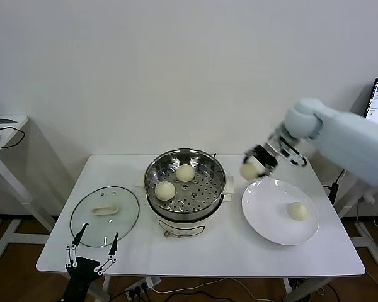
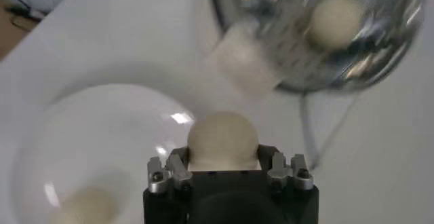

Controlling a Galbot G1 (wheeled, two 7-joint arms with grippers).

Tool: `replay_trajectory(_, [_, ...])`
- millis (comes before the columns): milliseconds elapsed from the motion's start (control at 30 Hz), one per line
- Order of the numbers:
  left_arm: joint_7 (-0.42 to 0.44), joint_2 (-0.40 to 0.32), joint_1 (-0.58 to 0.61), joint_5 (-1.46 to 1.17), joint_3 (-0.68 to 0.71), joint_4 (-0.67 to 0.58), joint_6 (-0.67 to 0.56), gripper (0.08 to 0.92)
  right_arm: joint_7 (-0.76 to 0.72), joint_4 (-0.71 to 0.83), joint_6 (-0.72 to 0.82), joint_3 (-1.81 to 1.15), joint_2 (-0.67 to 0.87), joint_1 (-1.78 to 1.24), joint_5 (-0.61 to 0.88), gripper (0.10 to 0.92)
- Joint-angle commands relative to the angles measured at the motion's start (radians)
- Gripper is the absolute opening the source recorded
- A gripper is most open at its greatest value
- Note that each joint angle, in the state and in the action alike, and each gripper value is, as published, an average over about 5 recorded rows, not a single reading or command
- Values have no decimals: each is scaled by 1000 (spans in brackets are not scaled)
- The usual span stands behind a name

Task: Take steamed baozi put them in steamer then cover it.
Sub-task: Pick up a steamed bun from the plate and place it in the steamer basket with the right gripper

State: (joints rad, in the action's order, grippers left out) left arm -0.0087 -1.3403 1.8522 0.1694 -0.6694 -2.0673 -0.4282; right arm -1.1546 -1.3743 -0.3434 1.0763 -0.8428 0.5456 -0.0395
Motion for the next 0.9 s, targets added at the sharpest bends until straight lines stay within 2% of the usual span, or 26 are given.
replay_trajectory(33, [-5,2,5,4,-1,-3,-1,823,10,-83,-237,42,-212,139,-70,681])
replay_trajectory(400, [-7,2,18,9,-6,-12,-3,823,28,-90,-359,74,-299,-10,-245,697])
replay_trajectory(900, [-9,6,16,6,-7,-5,-13,823,30,-44,-396,109,-331,-77,-287,708])
